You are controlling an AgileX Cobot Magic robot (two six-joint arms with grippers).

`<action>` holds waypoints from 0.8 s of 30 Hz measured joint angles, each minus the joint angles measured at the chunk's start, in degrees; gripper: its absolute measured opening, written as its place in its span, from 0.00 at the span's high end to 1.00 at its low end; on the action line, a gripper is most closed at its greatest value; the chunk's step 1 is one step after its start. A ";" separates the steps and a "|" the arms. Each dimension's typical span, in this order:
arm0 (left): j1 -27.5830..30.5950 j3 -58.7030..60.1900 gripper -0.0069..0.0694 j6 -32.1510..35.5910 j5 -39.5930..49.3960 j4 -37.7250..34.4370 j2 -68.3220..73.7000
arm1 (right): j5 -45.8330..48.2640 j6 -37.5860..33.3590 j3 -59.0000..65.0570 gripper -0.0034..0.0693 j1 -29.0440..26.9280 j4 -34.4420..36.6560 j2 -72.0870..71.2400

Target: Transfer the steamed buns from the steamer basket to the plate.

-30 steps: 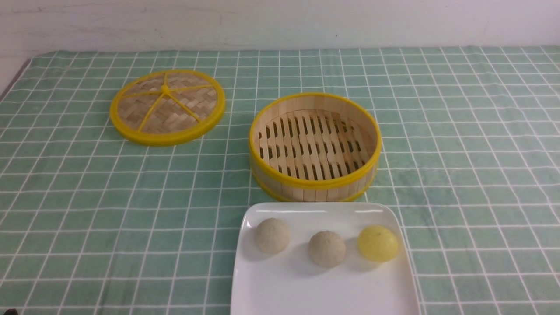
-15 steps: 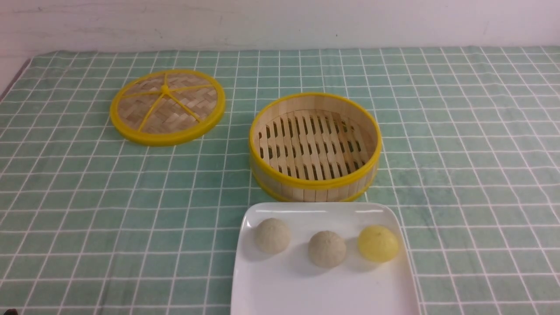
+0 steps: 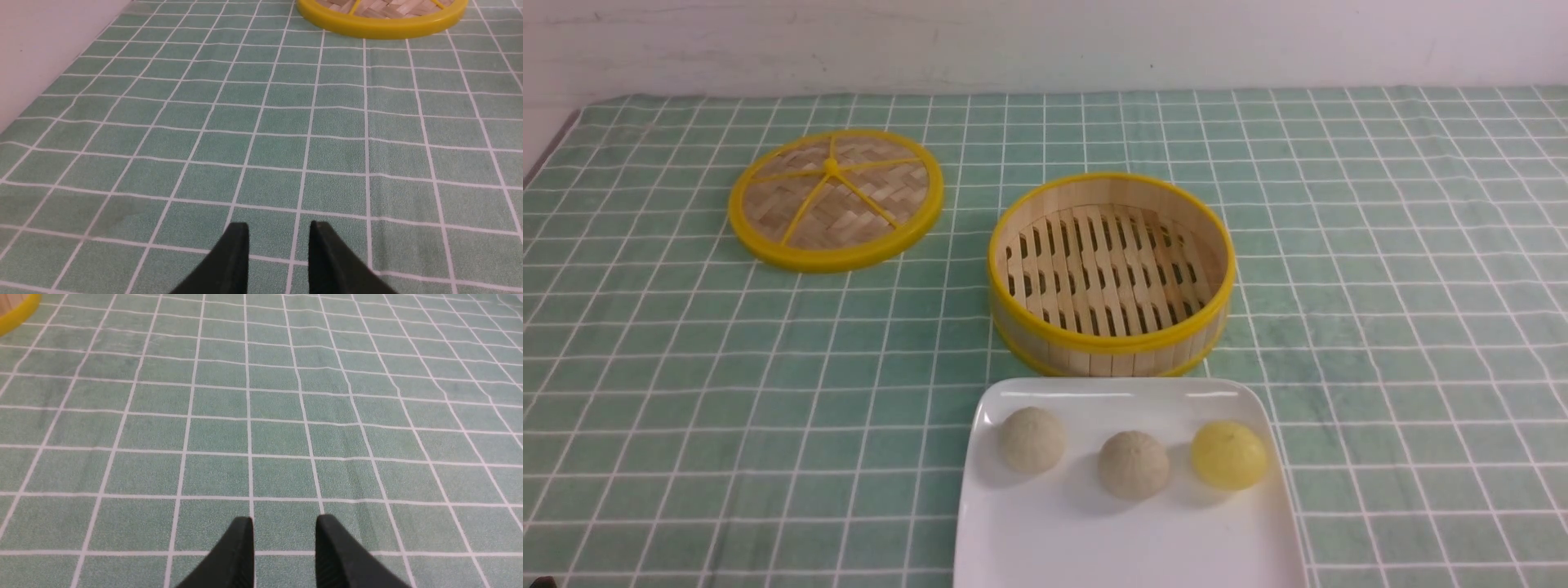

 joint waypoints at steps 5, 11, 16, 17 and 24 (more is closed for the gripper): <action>0.00 0.00 0.60 0.00 0.00 0.00 0.00 | 0.00 0.00 0.00 0.62 0.00 0.00 0.00; 0.00 0.00 0.60 0.00 0.00 0.06 0.00 | 0.00 0.00 0.00 0.62 0.00 0.00 0.00; 0.00 0.00 0.60 0.00 0.06 1.22 0.00 | 0.00 0.00 0.00 0.62 0.00 0.00 0.00; 0.00 0.00 0.60 0.00 0.05 1.30 0.00 | 0.00 0.00 0.00 0.62 0.00 0.00 0.00; 0.00 0.00 0.60 -2.23 0.05 1.26 0.00 | 0.00 0.00 0.00 0.62 0.00 0.00 0.00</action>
